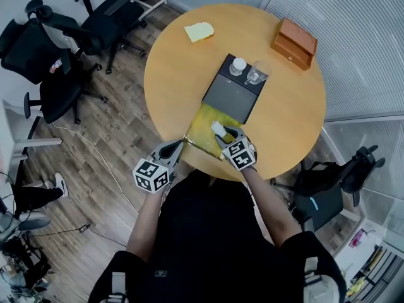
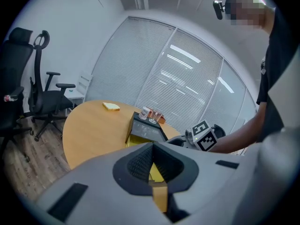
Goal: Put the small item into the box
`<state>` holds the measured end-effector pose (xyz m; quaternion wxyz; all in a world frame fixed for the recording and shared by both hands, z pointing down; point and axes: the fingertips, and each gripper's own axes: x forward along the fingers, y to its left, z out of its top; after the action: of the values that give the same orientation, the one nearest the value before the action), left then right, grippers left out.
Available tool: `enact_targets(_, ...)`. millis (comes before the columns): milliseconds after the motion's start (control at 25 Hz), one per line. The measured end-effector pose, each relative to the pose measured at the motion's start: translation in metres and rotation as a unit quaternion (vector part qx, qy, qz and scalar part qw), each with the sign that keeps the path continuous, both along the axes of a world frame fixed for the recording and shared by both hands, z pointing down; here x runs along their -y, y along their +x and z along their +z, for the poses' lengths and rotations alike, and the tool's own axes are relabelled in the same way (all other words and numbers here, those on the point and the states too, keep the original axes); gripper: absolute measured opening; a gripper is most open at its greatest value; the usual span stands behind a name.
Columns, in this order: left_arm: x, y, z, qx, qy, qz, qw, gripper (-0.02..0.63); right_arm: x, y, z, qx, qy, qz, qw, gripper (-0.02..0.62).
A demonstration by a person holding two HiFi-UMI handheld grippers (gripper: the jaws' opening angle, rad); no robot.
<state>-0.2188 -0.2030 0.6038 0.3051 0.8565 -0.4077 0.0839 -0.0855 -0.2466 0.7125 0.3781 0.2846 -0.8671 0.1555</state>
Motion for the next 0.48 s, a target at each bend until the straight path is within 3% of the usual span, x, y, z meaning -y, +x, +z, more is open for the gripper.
enact_targets(480, -0.001, 0.006, 0.003, -0.004, -0.002, 0.010, 0.9999, 0.006, -0.004, -0.022, 0.030, -0.059, -0.038, -0.053, 0.996, 0.164)
